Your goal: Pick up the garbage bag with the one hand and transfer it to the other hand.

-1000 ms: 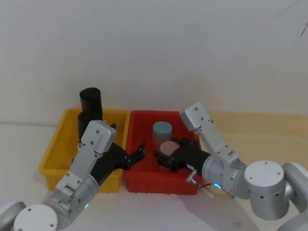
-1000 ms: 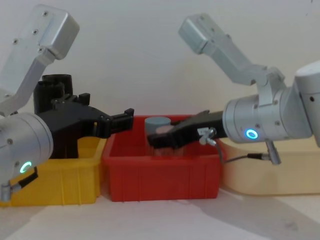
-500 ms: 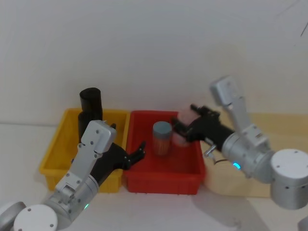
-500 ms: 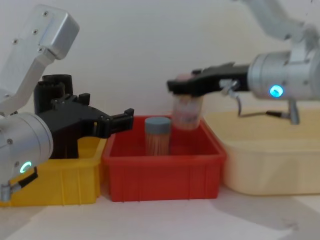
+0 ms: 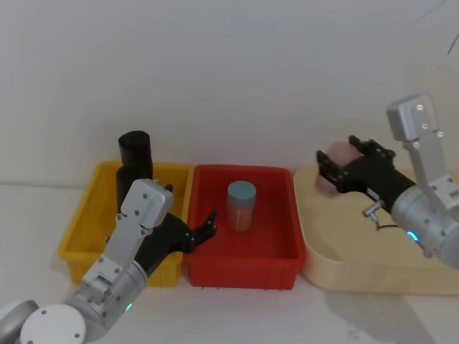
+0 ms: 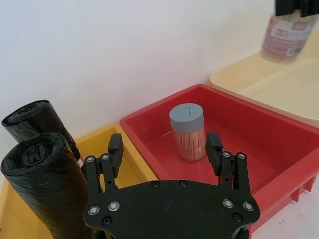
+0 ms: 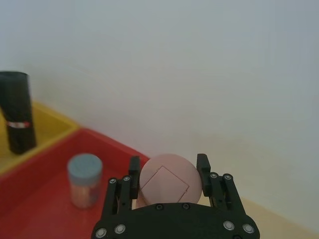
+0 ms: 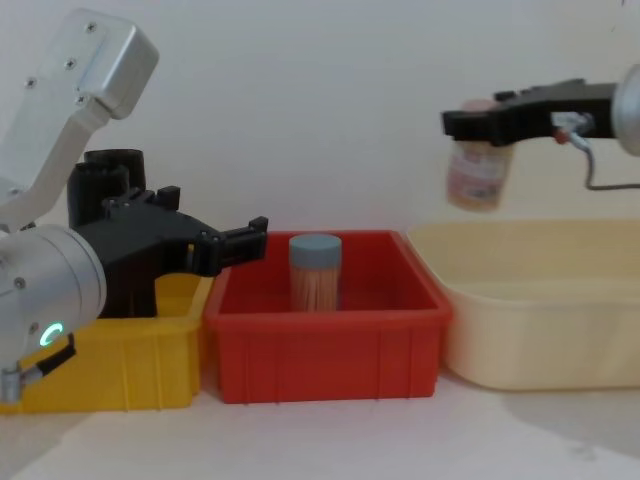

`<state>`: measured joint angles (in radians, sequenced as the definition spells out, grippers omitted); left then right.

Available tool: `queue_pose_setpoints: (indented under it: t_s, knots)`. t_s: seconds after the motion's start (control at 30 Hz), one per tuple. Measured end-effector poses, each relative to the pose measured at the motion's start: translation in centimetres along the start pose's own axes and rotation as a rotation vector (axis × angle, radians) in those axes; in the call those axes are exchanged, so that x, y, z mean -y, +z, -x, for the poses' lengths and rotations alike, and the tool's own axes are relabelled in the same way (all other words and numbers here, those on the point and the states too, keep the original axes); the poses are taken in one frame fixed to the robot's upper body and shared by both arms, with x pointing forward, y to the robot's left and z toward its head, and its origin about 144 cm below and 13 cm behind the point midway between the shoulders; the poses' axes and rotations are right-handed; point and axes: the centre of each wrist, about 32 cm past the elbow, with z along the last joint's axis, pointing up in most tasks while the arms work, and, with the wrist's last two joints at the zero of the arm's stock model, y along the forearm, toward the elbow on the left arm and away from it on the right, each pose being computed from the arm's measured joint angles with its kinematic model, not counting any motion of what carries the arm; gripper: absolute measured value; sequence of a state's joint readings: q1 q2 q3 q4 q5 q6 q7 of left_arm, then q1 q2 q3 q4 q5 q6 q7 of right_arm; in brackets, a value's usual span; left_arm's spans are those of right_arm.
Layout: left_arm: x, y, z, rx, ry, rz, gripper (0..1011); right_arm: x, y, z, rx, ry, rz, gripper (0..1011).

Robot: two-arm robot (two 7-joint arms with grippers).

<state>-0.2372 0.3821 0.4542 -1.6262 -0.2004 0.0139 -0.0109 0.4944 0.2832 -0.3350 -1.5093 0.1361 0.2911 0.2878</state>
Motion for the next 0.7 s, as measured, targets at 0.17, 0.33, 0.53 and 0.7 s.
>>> queue_pose_setpoints:
  t_s: [0.17, 0.33, 0.53, 0.7]
  knots:
    - [0.0, 0.0, 0.0, 0.000, 0.000, 0.000, 1000, 0.6, -0.6, -0.6, 0.001, -0.018, 0.039, 671]
    - [0.0, 0.0, 0.0, 0.000, 0.000, 0.000, 1000, 1.1, -1.8, -1.2, 0.008, -0.033, 0.103, 693]
    - [0.0, 0.0, 0.0, 0.000, 0.000, 0.000, 1000, 1.5, -2.8, -1.7, 0.016, -0.043, 0.153, 884]
    - [0.0, 0.0, 0.0, 0.000, 0.000, 0.000, 1000, 1.8, -3.4, -2.0, 0.020, -0.047, 0.181, 983]
